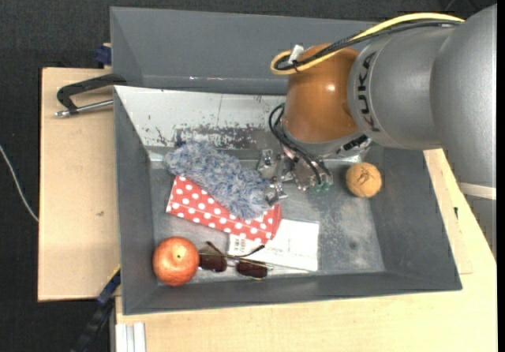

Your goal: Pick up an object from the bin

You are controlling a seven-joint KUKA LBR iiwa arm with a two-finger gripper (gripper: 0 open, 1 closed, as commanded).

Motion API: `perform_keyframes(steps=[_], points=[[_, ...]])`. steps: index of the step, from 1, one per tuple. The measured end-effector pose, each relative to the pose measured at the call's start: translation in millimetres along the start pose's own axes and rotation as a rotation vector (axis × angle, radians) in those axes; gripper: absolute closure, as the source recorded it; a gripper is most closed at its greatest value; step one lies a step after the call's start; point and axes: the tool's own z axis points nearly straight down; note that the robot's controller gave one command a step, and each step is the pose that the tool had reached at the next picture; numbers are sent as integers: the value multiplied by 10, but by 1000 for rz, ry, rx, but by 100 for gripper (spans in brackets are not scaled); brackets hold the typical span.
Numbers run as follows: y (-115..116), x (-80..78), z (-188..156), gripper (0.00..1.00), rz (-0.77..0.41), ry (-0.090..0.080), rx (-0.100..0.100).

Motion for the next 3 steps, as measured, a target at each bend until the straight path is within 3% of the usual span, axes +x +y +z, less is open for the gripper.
perform_keyframes(steps=[2, 3], points=[[5, 1, 2, 100, 0, 1, -1], [136, 131, -1680, 100, -1, -24, -6]])
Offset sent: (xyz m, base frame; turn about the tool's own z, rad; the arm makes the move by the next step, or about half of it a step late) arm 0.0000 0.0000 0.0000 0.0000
